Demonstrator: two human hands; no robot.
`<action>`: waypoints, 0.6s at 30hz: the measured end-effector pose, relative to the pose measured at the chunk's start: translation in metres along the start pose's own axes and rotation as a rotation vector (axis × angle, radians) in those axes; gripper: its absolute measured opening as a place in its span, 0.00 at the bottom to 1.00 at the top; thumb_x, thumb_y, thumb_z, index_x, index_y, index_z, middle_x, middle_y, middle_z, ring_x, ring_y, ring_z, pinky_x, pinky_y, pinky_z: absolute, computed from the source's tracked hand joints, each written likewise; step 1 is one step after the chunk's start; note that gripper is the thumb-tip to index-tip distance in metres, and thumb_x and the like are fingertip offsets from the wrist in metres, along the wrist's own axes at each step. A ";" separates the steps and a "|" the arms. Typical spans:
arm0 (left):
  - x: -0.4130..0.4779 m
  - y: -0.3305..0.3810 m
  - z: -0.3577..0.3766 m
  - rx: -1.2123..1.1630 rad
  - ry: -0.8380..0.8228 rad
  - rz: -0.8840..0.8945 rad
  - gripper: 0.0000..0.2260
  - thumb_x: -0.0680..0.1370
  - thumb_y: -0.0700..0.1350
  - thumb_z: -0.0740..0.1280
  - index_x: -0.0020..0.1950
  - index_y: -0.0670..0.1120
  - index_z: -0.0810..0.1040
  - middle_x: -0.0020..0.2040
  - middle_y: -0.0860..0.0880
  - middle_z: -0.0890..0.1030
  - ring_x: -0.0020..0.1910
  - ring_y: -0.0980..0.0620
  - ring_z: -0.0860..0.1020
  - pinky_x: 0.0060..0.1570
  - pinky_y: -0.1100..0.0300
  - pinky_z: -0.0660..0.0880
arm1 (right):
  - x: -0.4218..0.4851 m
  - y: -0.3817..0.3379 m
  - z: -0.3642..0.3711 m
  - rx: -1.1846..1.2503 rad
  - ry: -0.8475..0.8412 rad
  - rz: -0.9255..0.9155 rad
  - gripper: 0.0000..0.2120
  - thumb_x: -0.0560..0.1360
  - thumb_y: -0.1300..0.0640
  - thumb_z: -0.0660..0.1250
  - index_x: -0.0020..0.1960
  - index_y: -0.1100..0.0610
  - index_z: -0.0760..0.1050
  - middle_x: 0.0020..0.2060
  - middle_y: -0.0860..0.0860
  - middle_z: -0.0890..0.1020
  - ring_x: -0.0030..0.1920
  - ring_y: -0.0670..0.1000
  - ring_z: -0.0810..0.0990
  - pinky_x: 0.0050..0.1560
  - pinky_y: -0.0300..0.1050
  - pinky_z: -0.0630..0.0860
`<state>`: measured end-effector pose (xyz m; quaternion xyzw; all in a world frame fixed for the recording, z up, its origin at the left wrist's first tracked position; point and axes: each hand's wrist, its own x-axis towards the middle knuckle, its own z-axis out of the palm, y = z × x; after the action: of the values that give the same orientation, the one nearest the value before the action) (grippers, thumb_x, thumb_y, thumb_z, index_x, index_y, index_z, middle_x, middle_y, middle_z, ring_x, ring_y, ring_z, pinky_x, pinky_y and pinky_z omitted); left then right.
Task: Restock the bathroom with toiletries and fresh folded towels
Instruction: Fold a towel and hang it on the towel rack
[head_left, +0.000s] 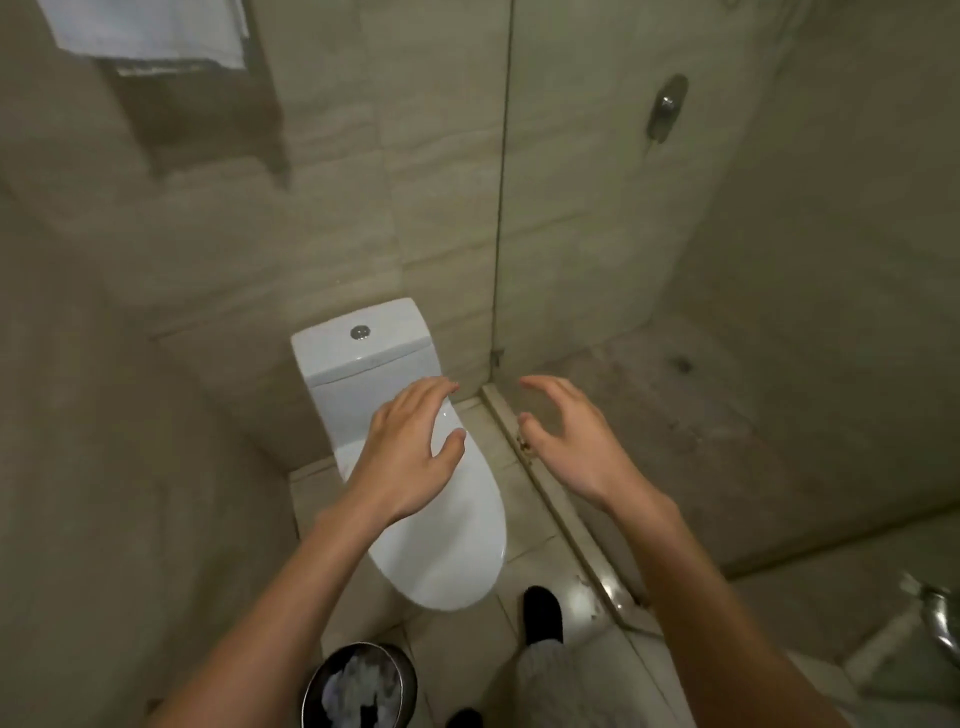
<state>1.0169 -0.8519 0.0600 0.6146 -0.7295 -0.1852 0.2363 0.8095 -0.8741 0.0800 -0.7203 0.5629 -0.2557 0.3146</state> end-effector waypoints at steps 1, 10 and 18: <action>-0.006 0.004 0.005 -0.011 -0.023 0.019 0.21 0.81 0.49 0.62 0.74 0.51 0.66 0.74 0.54 0.68 0.74 0.53 0.63 0.72 0.53 0.58 | -0.014 0.004 -0.001 -0.010 0.017 0.026 0.20 0.79 0.57 0.64 0.71 0.55 0.71 0.68 0.50 0.73 0.70 0.49 0.68 0.66 0.35 0.61; -0.055 0.079 0.061 -0.049 -0.237 0.242 0.22 0.82 0.50 0.60 0.76 0.53 0.64 0.77 0.55 0.62 0.77 0.56 0.55 0.73 0.57 0.48 | -0.142 0.042 -0.029 -0.032 0.197 0.232 0.19 0.79 0.58 0.65 0.69 0.54 0.72 0.66 0.48 0.74 0.68 0.46 0.70 0.66 0.35 0.61; -0.090 0.158 0.111 -0.085 -0.341 0.418 0.22 0.81 0.50 0.61 0.75 0.52 0.65 0.77 0.54 0.63 0.77 0.56 0.55 0.73 0.58 0.48 | -0.255 0.080 -0.070 -0.047 0.388 0.416 0.19 0.78 0.58 0.66 0.68 0.55 0.73 0.65 0.50 0.76 0.67 0.49 0.72 0.69 0.43 0.65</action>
<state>0.8374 -0.7378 0.0474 0.4000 -0.8614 -0.2637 0.1689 0.6472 -0.6516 0.0637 -0.5338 0.7542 -0.3055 0.2299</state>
